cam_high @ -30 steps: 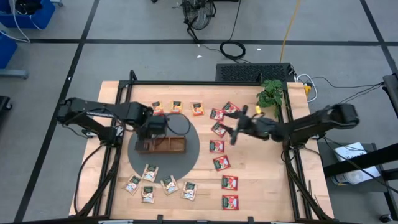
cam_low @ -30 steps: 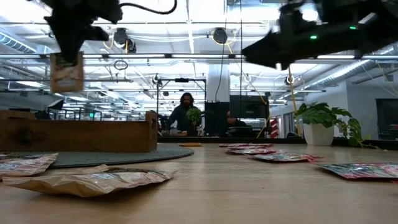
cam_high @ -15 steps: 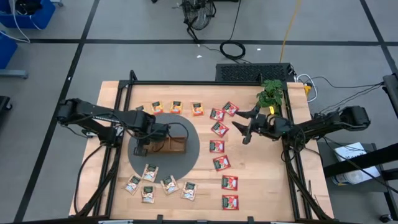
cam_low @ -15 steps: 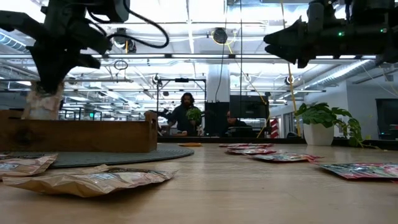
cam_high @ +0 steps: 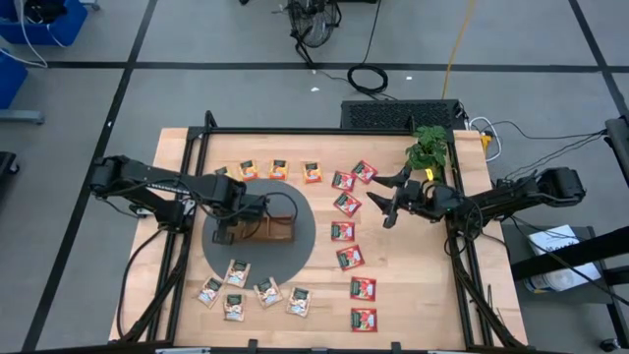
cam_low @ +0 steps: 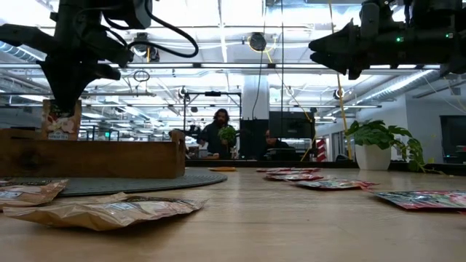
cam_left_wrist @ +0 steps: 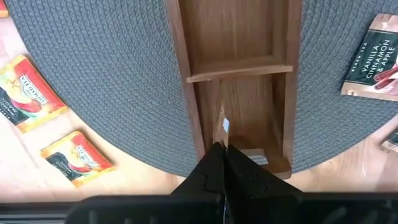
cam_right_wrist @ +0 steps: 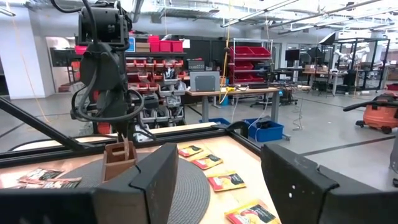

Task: Pick & Place Tea
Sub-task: Put the brown tea bag into the left section of the wooden organizer

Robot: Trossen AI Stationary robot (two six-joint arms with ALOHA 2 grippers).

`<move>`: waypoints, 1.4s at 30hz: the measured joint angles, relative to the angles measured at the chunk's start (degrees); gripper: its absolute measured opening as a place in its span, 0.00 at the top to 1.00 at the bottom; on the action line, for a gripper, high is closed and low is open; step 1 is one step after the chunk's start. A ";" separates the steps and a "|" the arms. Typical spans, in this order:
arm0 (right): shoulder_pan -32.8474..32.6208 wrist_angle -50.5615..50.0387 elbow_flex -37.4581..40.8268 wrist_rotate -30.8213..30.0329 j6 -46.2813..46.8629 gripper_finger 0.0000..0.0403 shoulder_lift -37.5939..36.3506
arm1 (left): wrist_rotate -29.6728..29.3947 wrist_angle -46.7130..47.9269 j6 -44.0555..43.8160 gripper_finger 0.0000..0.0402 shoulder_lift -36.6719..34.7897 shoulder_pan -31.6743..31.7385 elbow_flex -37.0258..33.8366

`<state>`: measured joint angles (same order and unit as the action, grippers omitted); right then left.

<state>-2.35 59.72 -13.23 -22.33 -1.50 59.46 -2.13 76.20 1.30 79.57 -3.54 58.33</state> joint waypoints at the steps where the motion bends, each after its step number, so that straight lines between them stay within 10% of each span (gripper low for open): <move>1: 0.00 0.00 0.00 0.01 0.00 0.47 0.00 | 0.32 -0.02 -0.03 1.00 0.00 0.15 0.00; 26: 0.00 -0.06 -0.04 -0.04 -0.03 0.47 0.00 | -0.27 -7.30 -7.15 0.92 0.00 1.06 -6.01; 42: 0.00 -0.42 -0.07 -0.07 -0.02 0.47 0.00 | -5.81 -3.70 -12.02 0.53 0.02 1.06 -2.62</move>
<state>-2.35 59.31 -13.30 -22.39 -1.52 59.46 -7.94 72.50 -10.72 79.59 -2.48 55.71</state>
